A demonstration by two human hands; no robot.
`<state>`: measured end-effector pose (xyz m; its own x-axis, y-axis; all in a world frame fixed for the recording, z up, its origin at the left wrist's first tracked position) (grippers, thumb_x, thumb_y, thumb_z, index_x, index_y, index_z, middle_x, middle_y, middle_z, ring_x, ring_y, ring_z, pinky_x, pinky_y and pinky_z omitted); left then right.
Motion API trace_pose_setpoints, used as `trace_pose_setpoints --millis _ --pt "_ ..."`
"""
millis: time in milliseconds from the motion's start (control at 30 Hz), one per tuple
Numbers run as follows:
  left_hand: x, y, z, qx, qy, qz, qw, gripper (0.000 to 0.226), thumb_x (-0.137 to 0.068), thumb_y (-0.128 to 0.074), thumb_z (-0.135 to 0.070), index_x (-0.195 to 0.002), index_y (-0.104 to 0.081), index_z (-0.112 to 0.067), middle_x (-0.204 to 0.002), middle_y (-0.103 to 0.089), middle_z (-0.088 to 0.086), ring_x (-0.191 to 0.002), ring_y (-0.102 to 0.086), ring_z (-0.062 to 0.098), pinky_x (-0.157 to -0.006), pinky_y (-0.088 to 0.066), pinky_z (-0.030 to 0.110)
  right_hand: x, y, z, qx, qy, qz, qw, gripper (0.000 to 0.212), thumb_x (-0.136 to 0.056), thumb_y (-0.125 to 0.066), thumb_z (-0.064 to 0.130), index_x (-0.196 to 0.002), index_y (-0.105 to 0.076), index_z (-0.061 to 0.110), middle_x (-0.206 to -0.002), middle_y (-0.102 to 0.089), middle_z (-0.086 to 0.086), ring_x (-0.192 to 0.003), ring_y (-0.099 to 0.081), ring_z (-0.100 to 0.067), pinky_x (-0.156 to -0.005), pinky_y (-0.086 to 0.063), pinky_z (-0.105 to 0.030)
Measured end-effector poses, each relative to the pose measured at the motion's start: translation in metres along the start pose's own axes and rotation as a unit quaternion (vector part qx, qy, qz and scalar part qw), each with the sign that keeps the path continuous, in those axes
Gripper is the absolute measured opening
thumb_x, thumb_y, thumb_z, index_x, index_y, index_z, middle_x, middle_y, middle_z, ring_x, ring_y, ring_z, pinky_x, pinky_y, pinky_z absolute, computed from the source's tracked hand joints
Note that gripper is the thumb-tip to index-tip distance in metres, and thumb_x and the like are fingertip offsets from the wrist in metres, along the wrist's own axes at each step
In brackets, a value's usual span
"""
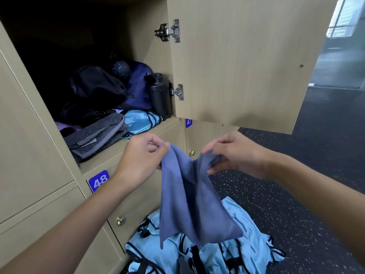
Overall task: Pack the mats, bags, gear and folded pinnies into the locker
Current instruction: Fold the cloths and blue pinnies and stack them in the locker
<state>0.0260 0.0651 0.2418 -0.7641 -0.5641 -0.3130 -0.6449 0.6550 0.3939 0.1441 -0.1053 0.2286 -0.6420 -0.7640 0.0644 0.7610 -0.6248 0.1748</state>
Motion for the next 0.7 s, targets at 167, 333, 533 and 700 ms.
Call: trace_pose_setpoints --millis 167,333,533,700 --pt "0.008 -0.02 -0.01 -0.008 -0.03 0.052 0.998 0.014 -0.094 -0.064 -0.009 -0.081 -0.062 -0.006 -0.066 -0.073 0.011 -0.058 -0.066 0.022 -0.067 -0.061 0.043 0.003 -0.034 0.001 -0.003 0.035 0.094 0.995 0.032 -0.091 -0.038 -0.022 -0.103 -0.066 -0.012 -0.099 -0.071 -0.026 -0.088 -0.07 -0.021 -0.084 -0.058 -0.025" --pt "0.014 -0.027 -0.014 0.013 -0.032 0.085 0.996 0.007 -0.086 -0.074 -0.014 -0.084 -0.069 -0.017 -0.073 -0.076 0.002 -0.066 -0.07 0.016 -0.076 -0.06 0.036 0.002 -0.037 0.005 0.045 0.087 0.078 0.992 0.03 -0.087 -0.057 -0.017 -0.116 -0.064 -0.011 -0.115 -0.064 -0.033 -0.111 -0.066 -0.032 -0.1 -0.051 -0.037" --pt "0.018 -0.024 -0.02 -0.004 -0.052 0.061 0.997 0.027 -0.076 -0.082 -0.002 -0.083 -0.07 -0.025 -0.074 -0.075 -0.005 -0.064 -0.065 0.004 -0.07 -0.057 0.025 0.008 -0.041 0.012 0.058 0.101 0.082 0.99 0.037 -0.088 -0.059 -0.014 -0.12 -0.065 0.003 -0.113 -0.068 -0.024 -0.109 -0.067 -0.034 -0.102 -0.048 -0.026" --pt "0.02 -0.016 -0.026 -0.033 -0.076 0.015 0.996 0.032 -0.082 -0.069 0.002 -0.076 -0.068 -0.029 -0.07 -0.073 -0.003 -0.067 -0.067 0.011 -0.072 -0.057 0.032 0.006 -0.035 0.012 0.12 0.113 0.043 0.985 0.03 -0.091 -0.056 -0.012 -0.116 -0.061 0.004 -0.097 -0.063 -0.022 -0.069 -0.063 -0.008 -0.068 -0.05 -0.015"
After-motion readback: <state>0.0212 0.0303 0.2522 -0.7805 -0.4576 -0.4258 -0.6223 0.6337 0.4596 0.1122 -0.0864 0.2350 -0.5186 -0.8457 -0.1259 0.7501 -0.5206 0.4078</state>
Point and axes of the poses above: each hand's wrist, its own x-axis away from the middle knuckle, its own y-axis out of the back of the hand, z = x × y, the point moved 7 cm from there along -x, towards the middle knuckle
